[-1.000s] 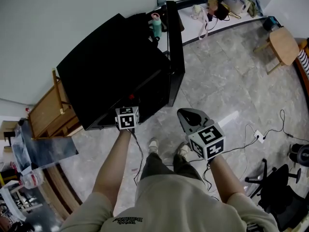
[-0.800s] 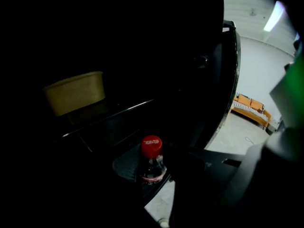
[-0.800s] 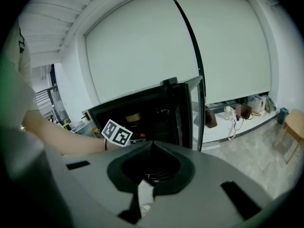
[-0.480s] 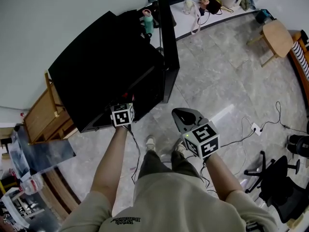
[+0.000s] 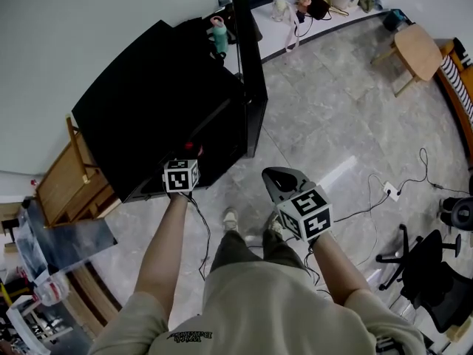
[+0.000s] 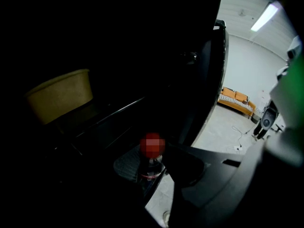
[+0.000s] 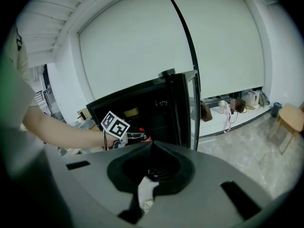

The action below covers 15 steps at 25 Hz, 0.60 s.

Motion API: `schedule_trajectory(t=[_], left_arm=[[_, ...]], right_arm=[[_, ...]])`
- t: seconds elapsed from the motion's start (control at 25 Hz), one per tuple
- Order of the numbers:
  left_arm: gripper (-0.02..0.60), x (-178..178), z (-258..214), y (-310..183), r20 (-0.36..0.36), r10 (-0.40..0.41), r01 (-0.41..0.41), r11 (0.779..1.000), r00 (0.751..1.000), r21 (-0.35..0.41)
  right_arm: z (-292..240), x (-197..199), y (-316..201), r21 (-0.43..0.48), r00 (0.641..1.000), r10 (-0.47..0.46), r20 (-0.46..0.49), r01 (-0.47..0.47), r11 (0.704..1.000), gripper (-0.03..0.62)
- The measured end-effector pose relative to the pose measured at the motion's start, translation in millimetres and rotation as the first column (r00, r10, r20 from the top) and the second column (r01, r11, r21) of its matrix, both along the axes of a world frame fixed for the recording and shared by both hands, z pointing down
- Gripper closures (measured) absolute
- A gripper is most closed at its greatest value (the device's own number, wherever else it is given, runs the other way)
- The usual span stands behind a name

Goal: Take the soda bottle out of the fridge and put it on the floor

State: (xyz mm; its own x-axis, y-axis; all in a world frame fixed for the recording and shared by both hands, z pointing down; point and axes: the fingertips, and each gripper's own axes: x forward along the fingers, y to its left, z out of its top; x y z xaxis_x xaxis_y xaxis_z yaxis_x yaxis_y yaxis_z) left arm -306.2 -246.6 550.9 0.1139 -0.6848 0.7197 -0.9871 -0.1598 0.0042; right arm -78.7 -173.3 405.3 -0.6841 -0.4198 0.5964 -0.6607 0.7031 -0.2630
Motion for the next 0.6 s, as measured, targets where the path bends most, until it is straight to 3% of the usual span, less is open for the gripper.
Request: schedule_trajectory(t=[0.32, 0.6], left_arm=[[0.453, 38.2, -26.7, 16.2, -0.014, 0.123, -0.122, 0.992, 0.992, 0.035], [0.453, 92.5, -74.2, 28.8, -0.048, 0.272, -0.269, 0.962, 0.961, 0.056]], right_arm=[[-7.7, 12.8, 9.8, 0.007, 0.999, 0.045, 0.001, -0.045, 0.999, 0.597], [-18.4, 31.6, 21.9, 0.021, 0.995, 0.101, 0.000, -0.101, 0.995, 0.597]])
